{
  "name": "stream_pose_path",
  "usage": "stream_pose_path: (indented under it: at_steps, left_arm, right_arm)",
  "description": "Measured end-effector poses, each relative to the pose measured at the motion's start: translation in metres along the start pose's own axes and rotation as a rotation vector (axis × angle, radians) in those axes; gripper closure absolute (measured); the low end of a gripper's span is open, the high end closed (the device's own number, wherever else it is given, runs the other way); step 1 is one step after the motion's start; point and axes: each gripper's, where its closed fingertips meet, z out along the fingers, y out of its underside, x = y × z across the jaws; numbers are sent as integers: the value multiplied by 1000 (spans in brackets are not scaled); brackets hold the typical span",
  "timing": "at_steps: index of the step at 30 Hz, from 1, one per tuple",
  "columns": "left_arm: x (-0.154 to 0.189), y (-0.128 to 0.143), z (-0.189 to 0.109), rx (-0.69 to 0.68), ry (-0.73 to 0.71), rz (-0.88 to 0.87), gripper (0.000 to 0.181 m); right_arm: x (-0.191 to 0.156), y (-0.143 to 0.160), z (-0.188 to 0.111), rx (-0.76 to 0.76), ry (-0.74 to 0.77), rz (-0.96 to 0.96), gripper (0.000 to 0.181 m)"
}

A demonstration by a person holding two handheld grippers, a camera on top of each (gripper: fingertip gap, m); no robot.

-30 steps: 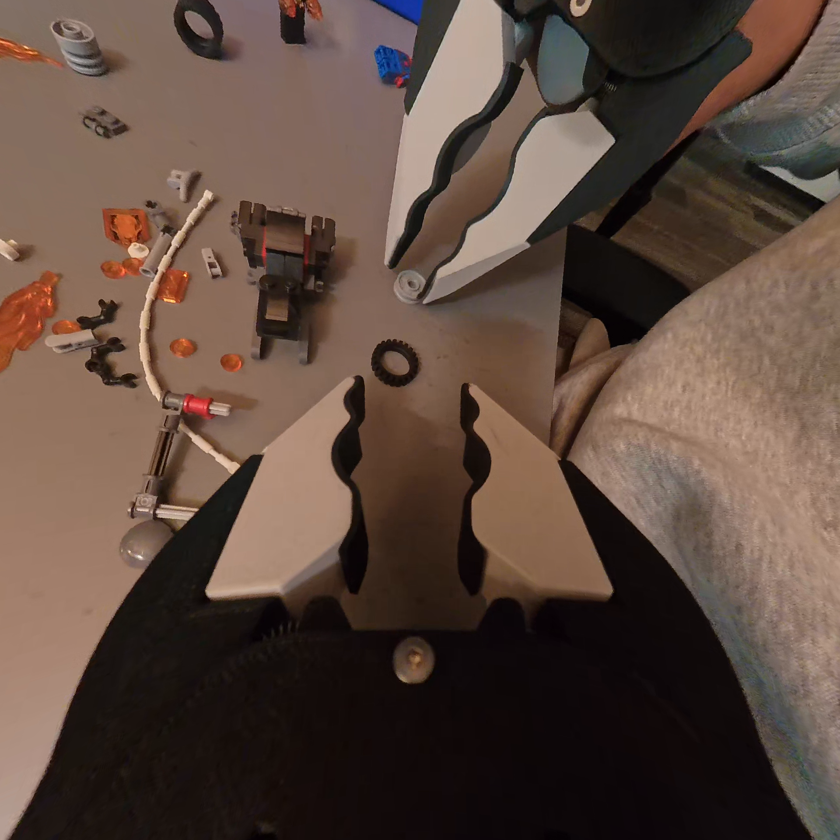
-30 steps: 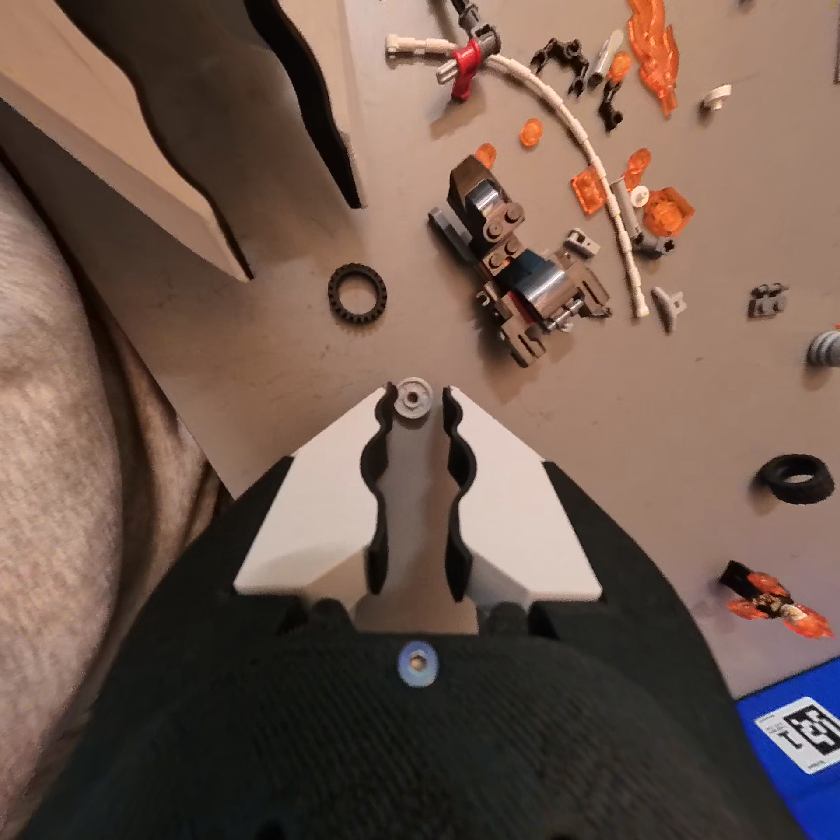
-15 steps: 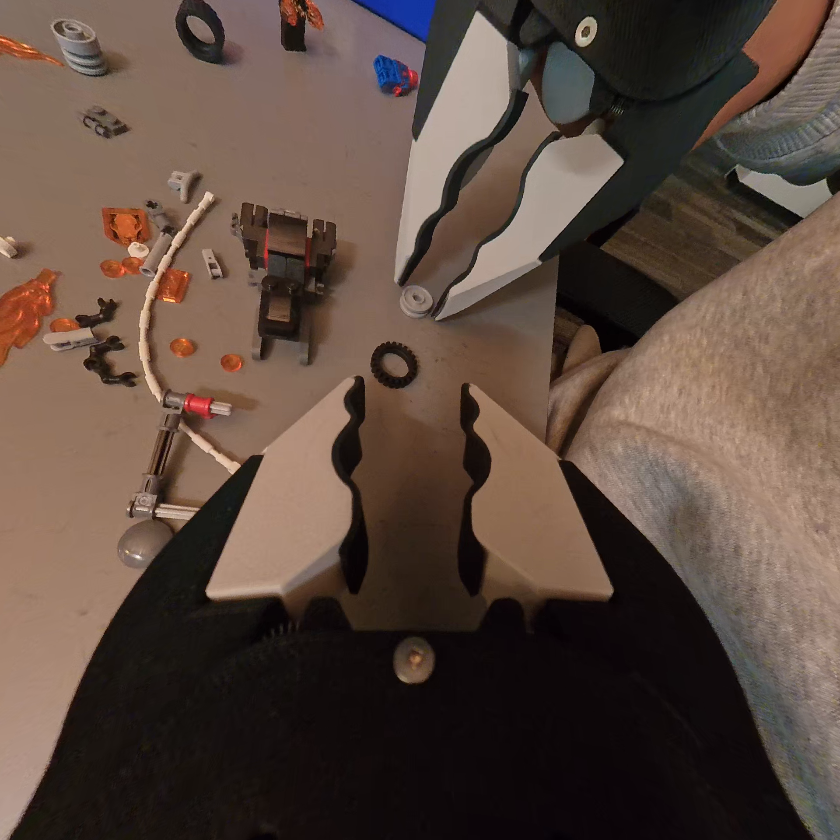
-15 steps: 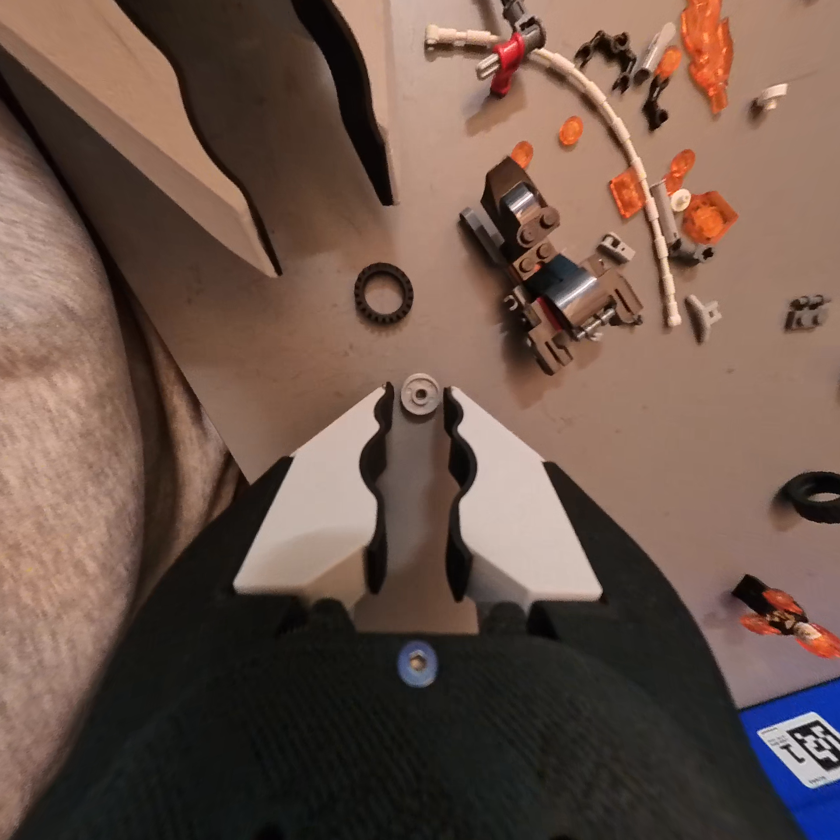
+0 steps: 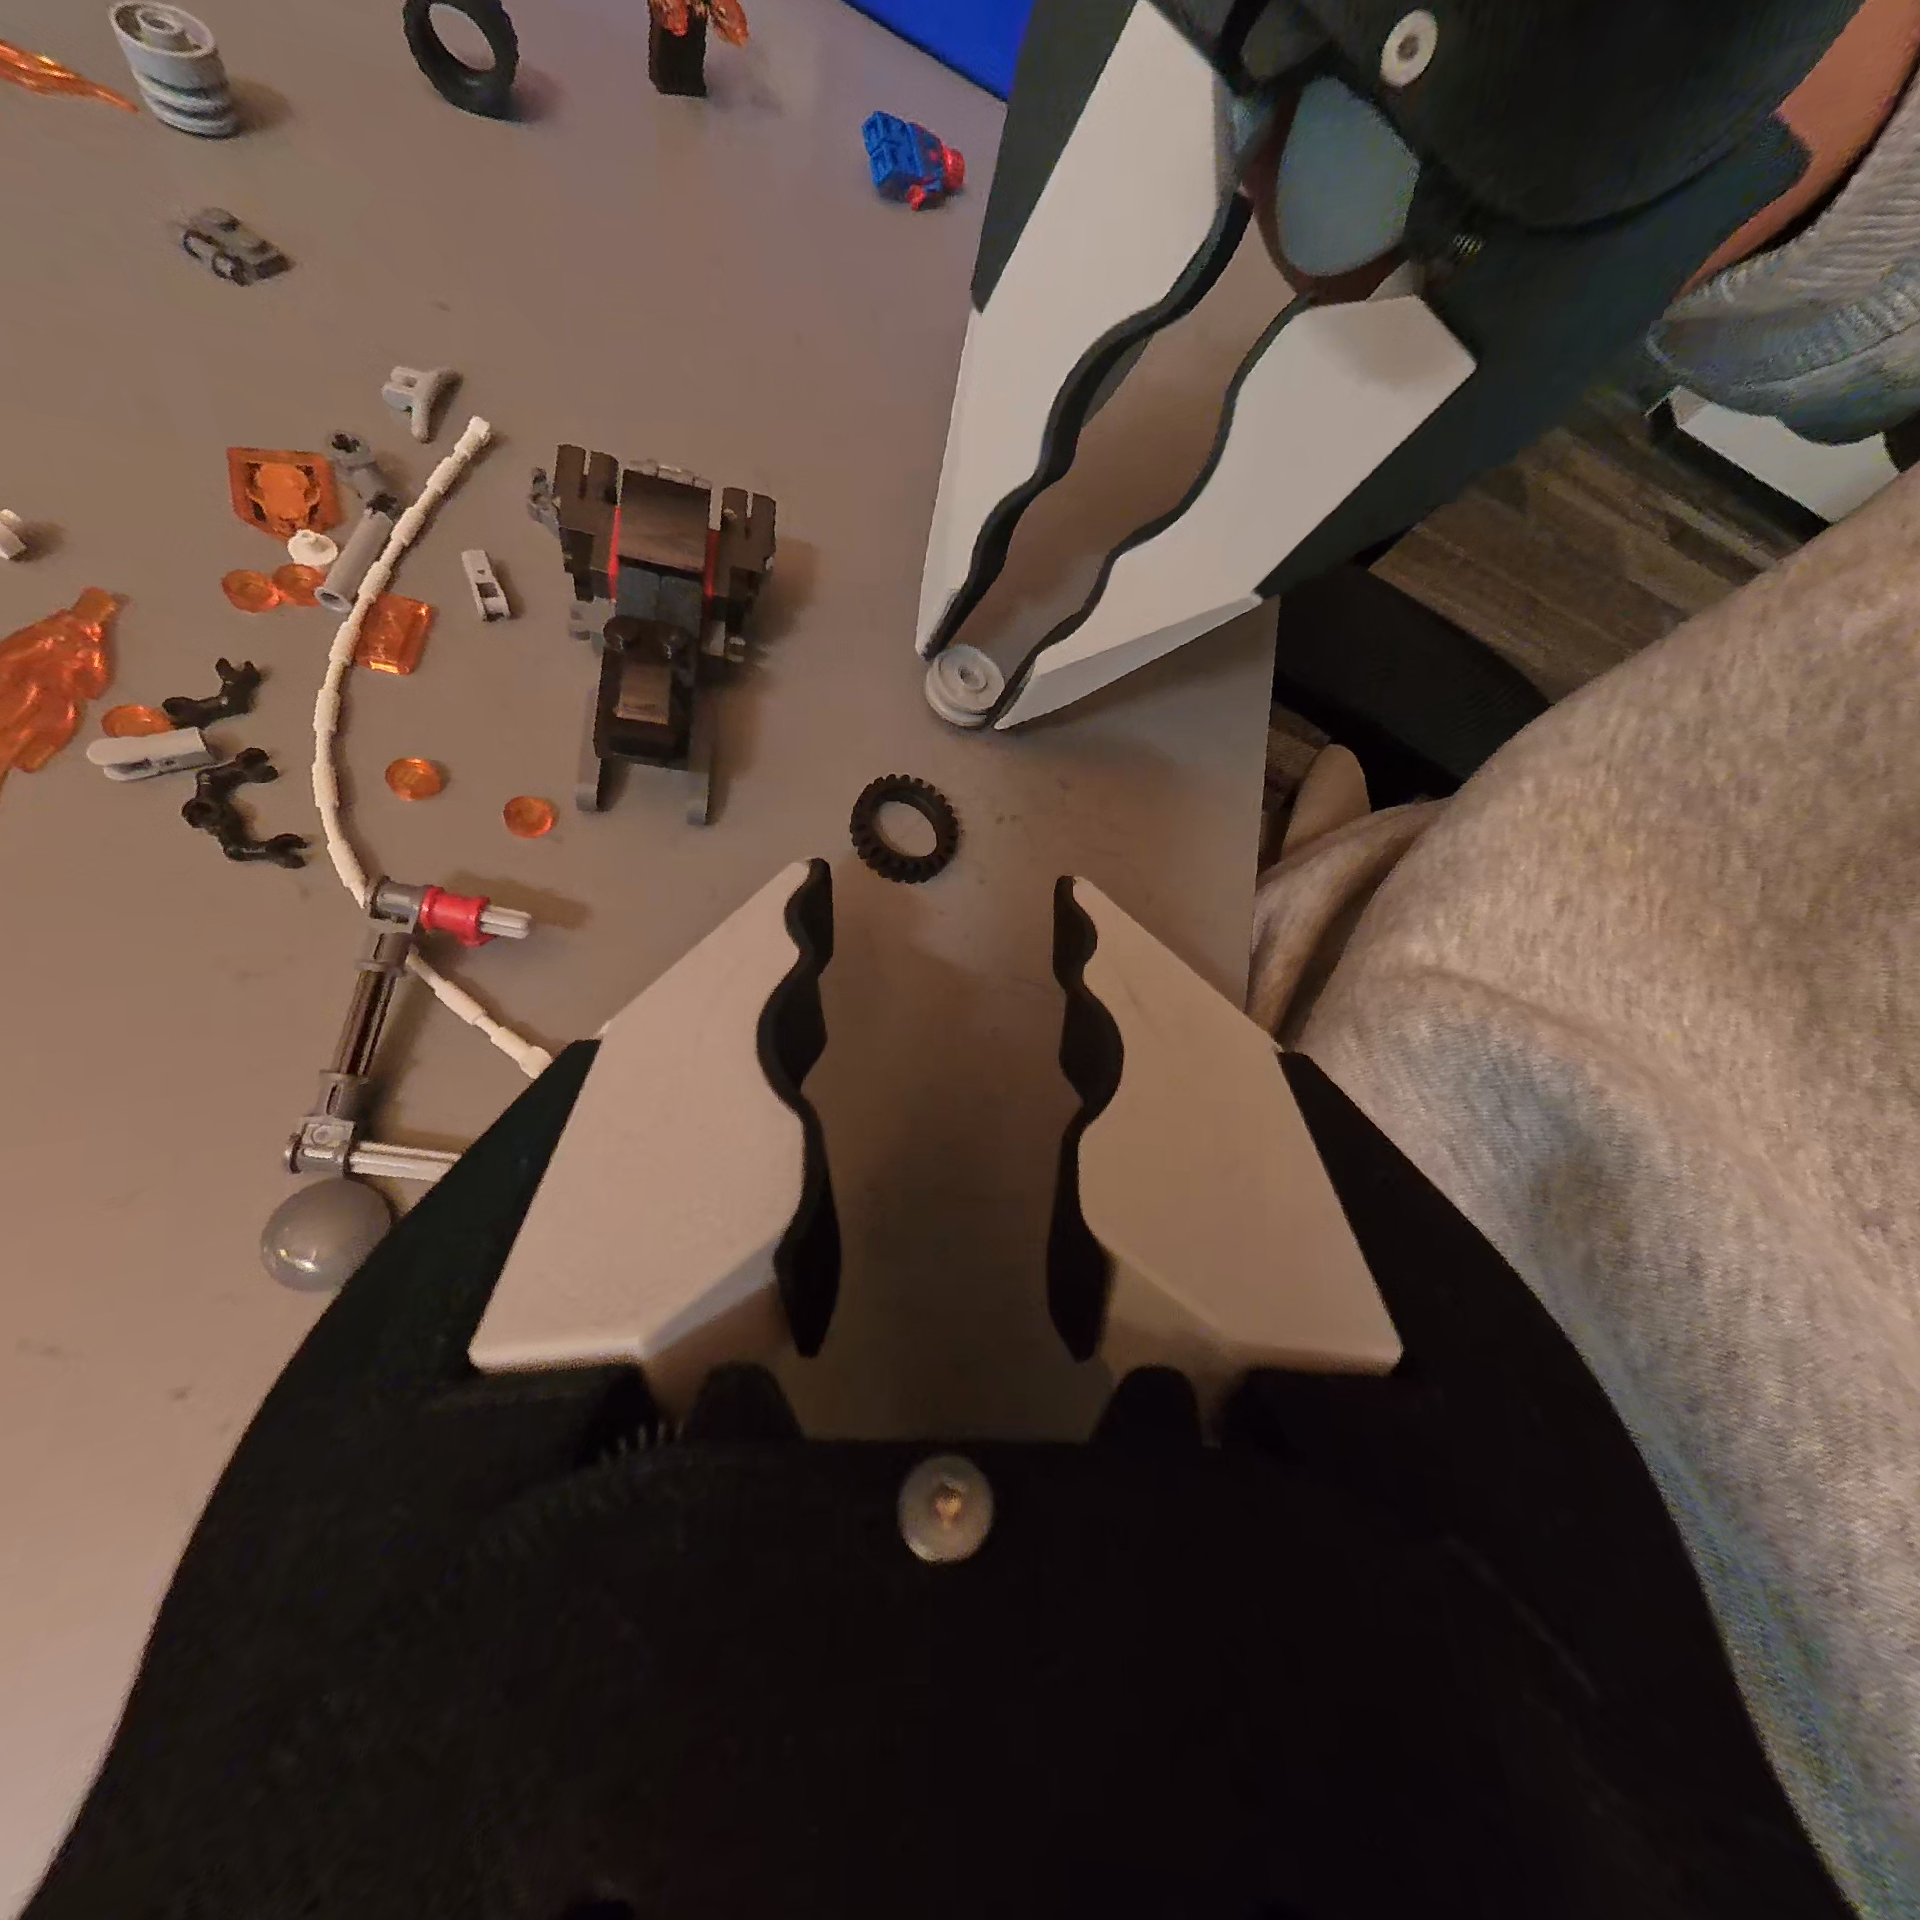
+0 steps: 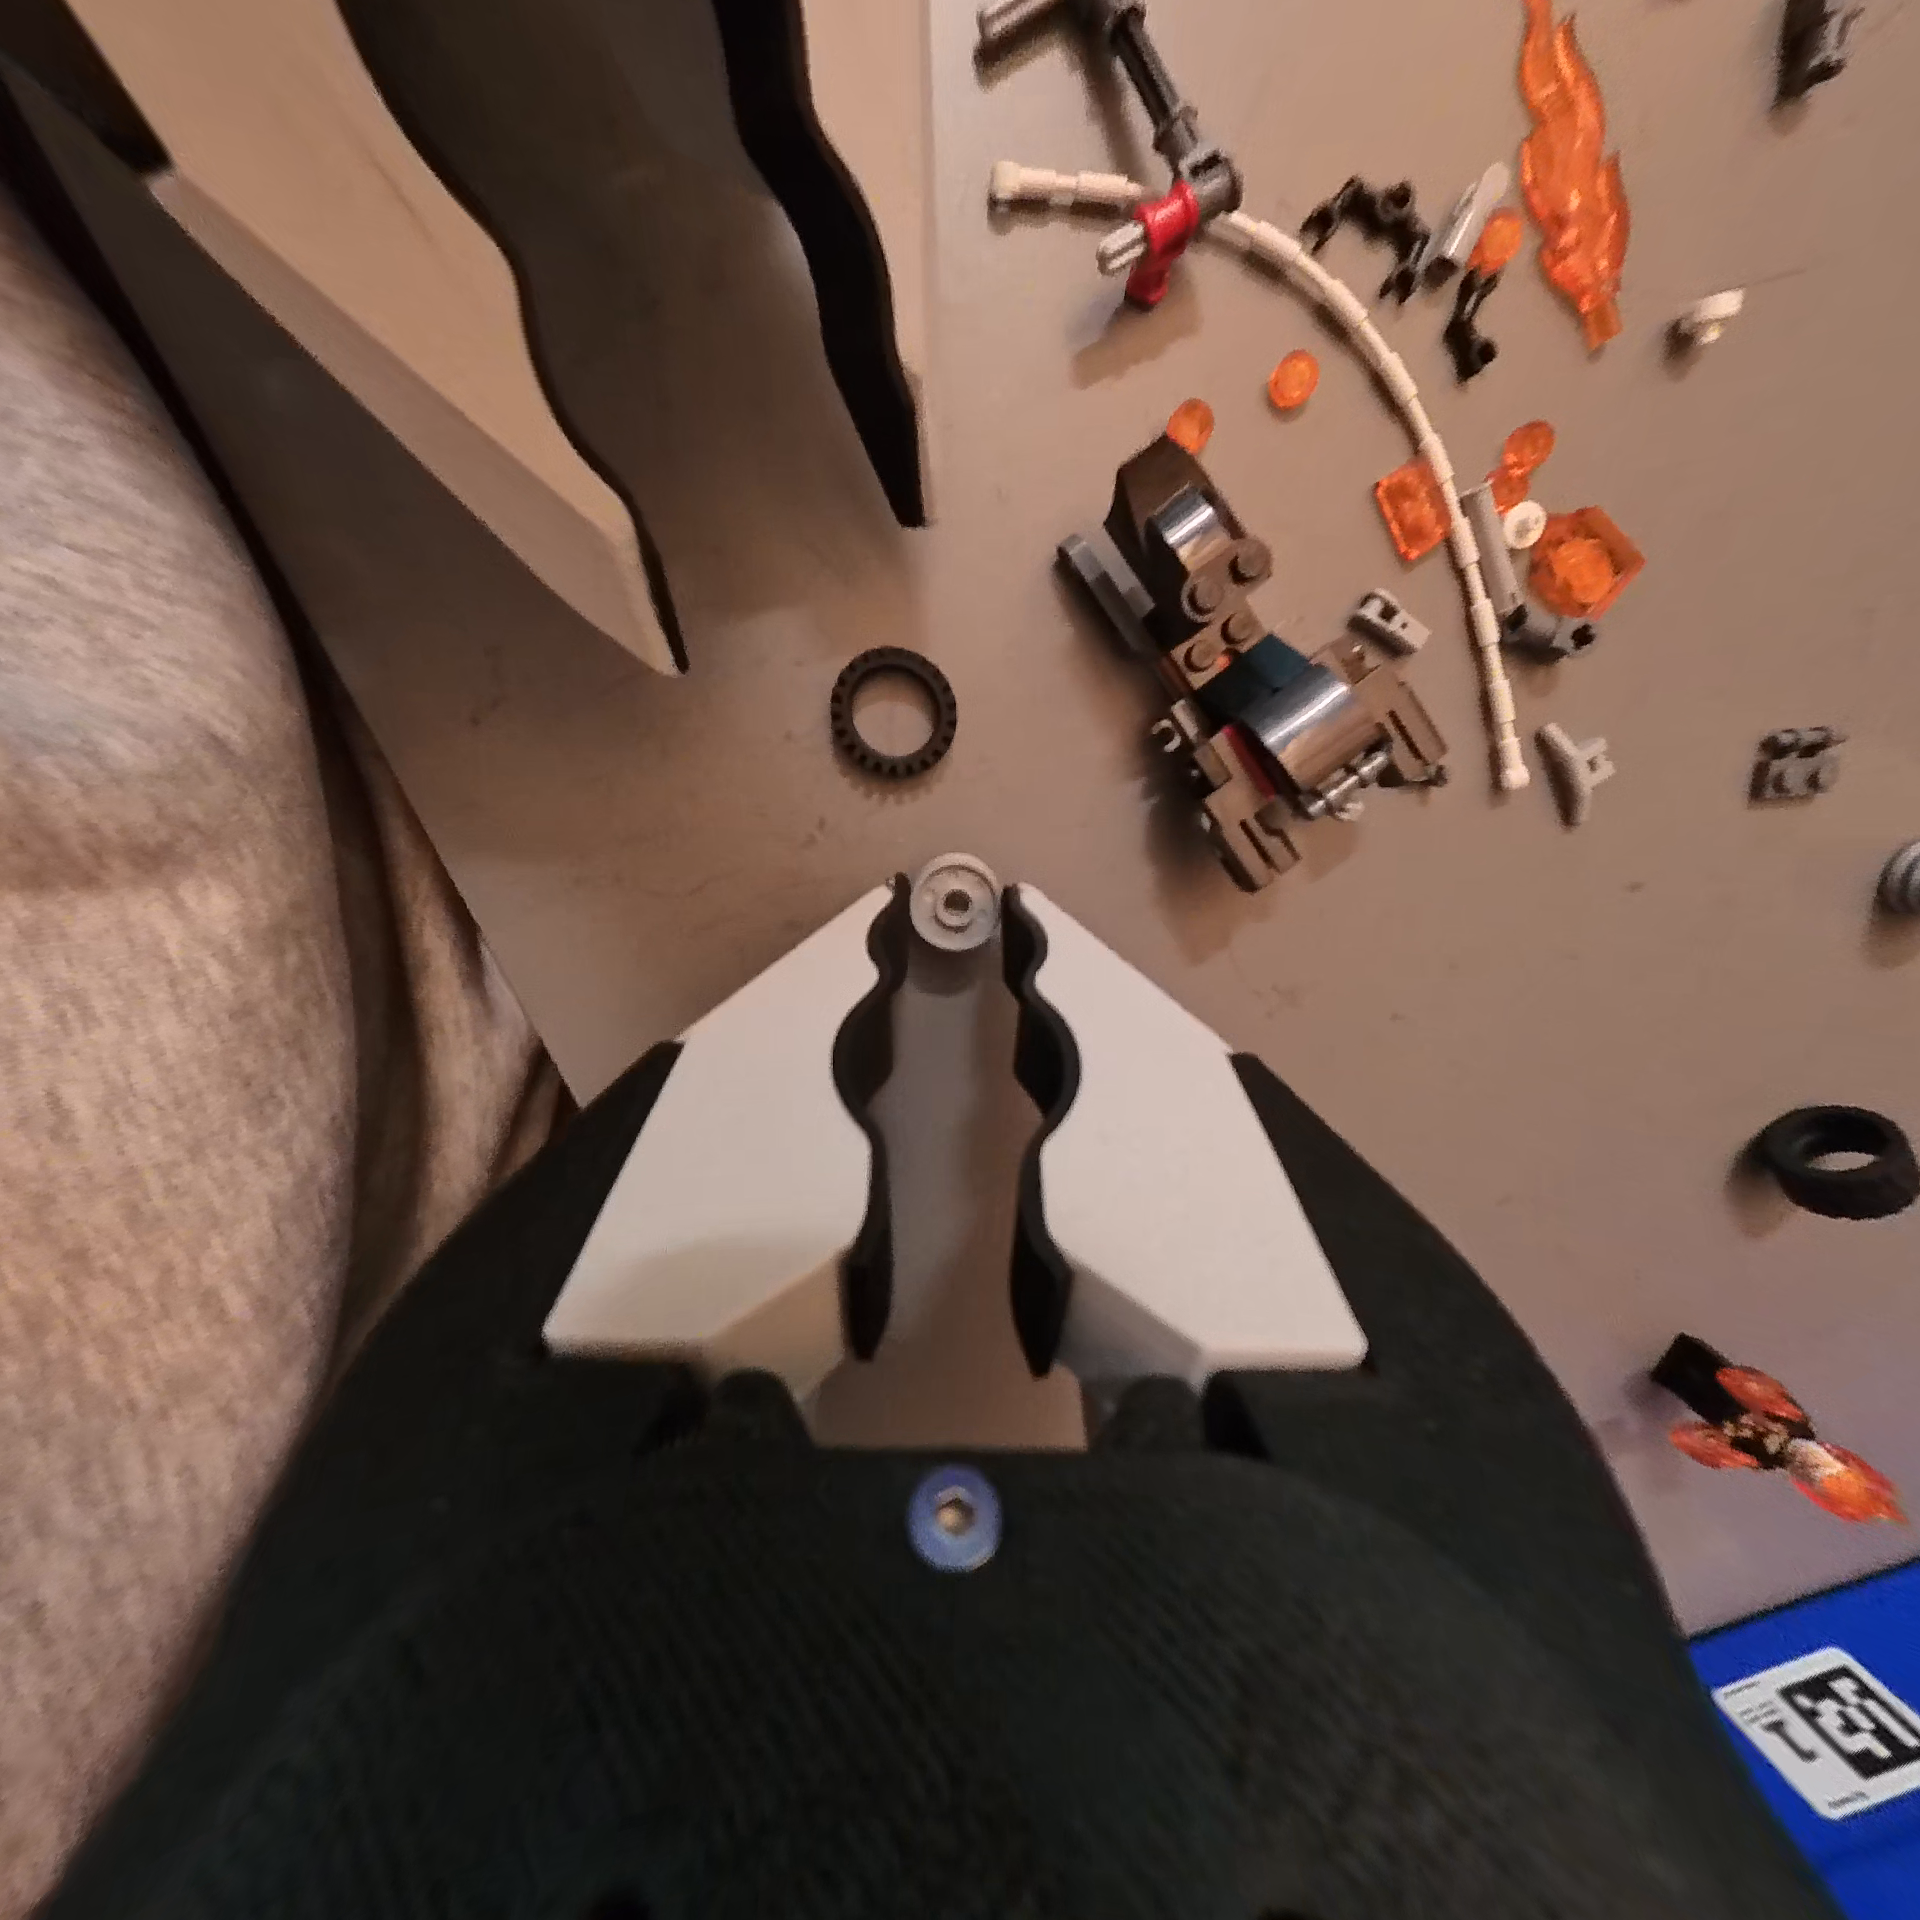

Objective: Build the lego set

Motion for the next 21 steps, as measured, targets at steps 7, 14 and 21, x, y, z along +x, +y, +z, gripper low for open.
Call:
stream_pose_path:
  at_steps: [7, 14, 21]
  left_arm:
    - [0, 3, 2, -24, -7, 4, 139]
    - [1, 6, 3, -38, 7, -12, 139]
    - [2, 10, 6, -70, 53, -69, 139]
  right_arm:
    - [-9, -22, -4, 51, -36, -36, 166]
    - [-16, -31, 7, 9, -88, -77, 166]
    - [-11, -34, 11, -47, -97, -98, 166]
